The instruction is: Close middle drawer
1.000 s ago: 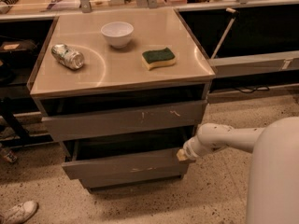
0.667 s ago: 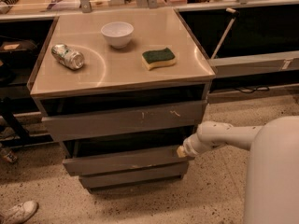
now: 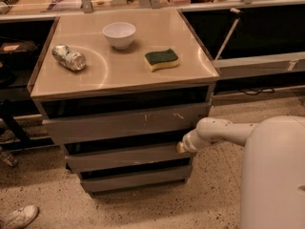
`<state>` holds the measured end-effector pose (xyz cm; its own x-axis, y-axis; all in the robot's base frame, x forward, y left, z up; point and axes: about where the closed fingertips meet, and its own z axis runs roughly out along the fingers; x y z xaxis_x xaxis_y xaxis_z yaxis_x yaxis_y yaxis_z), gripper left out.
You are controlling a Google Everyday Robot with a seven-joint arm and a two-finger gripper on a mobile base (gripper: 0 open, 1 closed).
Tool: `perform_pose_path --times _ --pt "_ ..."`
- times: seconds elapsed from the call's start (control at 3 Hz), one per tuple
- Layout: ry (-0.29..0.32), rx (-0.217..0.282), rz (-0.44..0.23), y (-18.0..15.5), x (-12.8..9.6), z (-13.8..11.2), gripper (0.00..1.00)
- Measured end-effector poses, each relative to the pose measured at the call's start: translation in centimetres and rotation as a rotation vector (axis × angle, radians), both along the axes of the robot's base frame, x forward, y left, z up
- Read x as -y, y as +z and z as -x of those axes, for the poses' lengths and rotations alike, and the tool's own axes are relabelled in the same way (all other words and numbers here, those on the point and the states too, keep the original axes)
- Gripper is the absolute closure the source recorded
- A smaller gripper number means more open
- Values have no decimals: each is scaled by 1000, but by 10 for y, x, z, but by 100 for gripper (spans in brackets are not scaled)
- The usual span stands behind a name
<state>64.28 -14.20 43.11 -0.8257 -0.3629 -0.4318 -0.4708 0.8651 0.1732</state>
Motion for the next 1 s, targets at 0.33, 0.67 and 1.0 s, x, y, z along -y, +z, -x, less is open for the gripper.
perform_pose_path --times 0.33,0.67,1.0 --pt "0 0 0 0 0 0 100" --pt "0 0 0 0 1 3 100" --pt "-65 -78 32 16 42 50 100"
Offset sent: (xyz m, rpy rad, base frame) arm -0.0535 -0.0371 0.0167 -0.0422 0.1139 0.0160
